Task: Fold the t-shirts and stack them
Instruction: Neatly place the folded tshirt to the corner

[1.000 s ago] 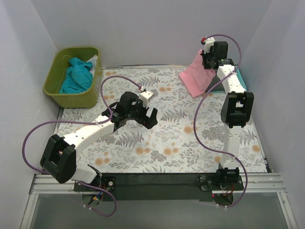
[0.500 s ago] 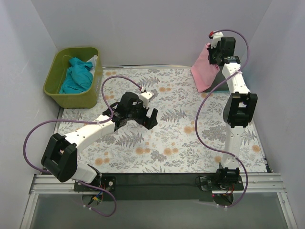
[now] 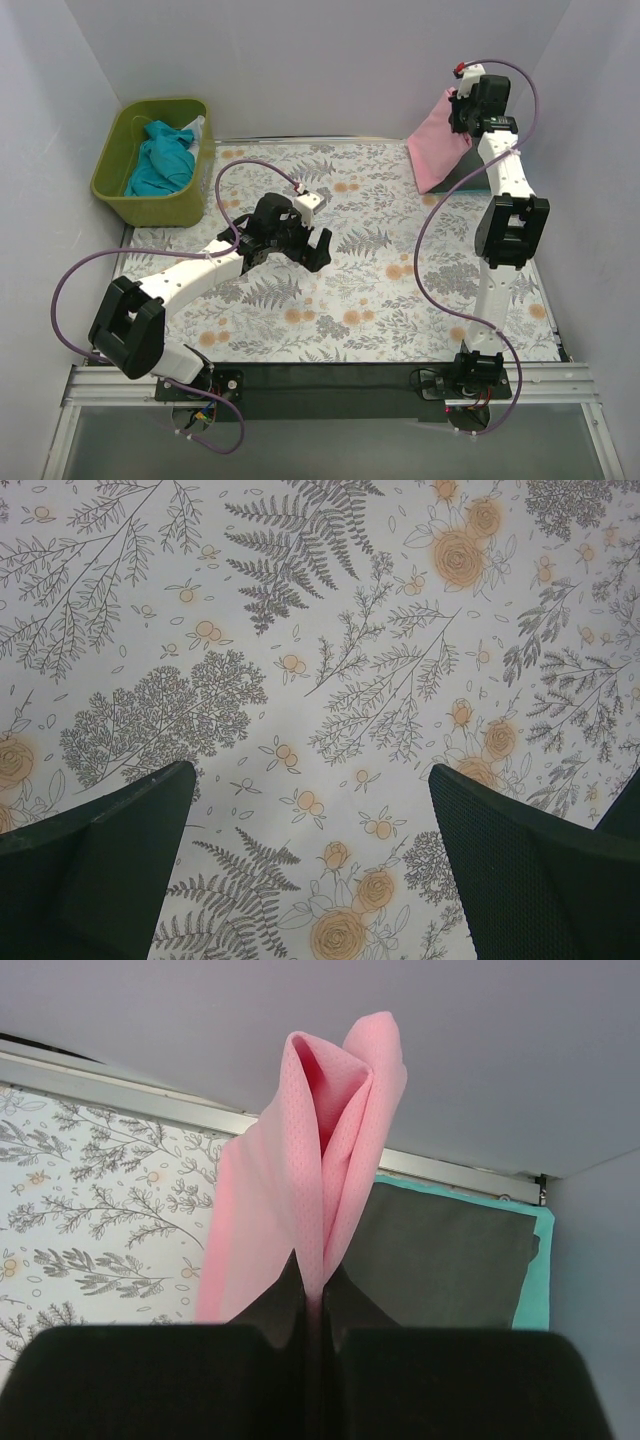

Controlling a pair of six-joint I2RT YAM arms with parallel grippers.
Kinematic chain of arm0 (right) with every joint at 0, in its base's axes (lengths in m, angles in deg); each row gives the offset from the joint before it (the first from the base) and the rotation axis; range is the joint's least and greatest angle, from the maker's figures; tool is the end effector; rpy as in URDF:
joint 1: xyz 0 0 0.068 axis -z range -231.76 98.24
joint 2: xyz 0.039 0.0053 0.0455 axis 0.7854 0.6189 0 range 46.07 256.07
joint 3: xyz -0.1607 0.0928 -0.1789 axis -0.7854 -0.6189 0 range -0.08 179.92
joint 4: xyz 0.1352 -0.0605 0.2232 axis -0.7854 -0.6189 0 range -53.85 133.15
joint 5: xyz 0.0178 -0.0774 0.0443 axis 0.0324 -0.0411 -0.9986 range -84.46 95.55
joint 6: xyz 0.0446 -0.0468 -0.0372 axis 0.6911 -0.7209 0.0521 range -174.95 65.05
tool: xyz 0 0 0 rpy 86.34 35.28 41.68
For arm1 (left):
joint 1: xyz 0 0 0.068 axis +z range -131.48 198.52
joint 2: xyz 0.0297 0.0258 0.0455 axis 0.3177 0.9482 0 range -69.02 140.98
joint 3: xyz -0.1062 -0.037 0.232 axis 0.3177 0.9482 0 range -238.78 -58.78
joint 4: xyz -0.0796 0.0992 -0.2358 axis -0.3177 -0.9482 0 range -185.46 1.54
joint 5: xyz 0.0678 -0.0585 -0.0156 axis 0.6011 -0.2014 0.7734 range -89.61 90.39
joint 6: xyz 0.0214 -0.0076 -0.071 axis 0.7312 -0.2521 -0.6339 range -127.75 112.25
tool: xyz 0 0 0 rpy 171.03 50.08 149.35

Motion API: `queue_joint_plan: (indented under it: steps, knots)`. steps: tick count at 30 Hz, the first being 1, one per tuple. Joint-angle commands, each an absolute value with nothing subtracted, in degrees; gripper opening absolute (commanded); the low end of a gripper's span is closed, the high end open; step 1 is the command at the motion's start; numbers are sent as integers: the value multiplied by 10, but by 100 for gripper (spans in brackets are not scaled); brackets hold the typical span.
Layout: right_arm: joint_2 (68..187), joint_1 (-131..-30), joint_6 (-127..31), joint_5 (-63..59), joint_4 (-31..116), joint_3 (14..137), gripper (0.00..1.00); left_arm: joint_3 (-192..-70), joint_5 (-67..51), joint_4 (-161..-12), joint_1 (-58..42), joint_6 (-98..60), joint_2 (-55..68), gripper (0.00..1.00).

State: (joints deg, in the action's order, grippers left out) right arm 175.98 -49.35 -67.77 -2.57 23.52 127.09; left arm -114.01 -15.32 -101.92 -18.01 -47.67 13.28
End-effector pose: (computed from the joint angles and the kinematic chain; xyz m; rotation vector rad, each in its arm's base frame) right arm 0.5594 -0.0147 0.3001 -0.2698 1.9387 -0.0360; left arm 0.2633 -0.2162 0.2112 0.0832 2.4547 -0.9643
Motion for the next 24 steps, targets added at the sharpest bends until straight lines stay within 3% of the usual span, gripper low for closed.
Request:
queue_joint_plan:
  steps: [1,24]
  knots:
    - [1705,-483,-670,-37,255,1300,1,-1162,-161,-1014,-178,-479,129,98]
    - [1739,-443,-709,-53,244,1319,1,-1169,-172,-1012,-178,-477,143,98]
